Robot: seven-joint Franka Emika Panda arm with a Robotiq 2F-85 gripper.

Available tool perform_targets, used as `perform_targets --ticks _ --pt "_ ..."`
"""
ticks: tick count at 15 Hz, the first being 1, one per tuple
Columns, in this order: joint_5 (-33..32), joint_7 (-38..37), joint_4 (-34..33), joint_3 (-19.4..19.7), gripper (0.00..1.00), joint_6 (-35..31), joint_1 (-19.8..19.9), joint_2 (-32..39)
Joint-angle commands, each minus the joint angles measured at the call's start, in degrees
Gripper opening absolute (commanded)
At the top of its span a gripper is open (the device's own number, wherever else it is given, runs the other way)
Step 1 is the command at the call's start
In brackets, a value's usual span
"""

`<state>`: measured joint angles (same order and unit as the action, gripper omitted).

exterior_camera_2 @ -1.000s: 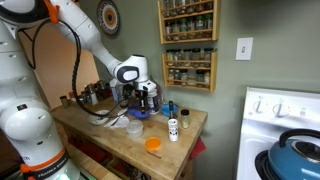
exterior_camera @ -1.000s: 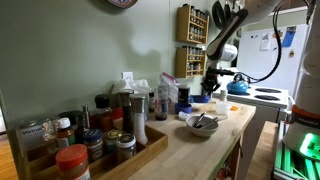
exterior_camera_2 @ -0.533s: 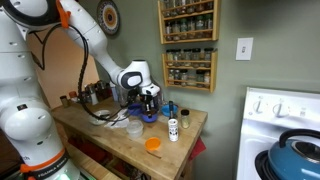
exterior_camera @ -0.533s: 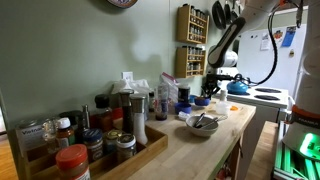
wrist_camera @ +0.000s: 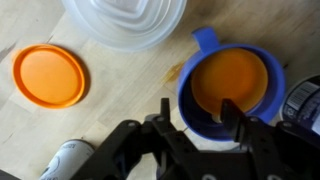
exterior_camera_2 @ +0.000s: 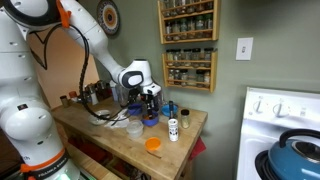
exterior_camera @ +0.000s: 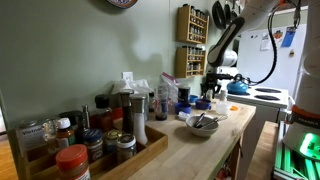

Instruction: Move one blue bowl to the right

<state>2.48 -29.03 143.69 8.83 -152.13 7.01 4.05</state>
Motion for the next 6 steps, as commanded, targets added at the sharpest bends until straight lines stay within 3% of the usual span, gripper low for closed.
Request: perform_targets --ticks 1,3,4,5,6 --pt "9.2 13.8 4.4 -0.5 0.88 3.5 1.0 -12.7" --pt "9.4 22.4 5.5 1.1 1.00 7.3 1.2 -17.3" --pt "10.1 26.2 5.8 1.5 1.00 8.8 0.8 -19.1" --pt "8.3 19.2 2.0 0.2 1.00 6.5 1.0 -13.1" --pt "8.4 20.2 2.4 0.4 1.00 7.4 1.2 -15.0"
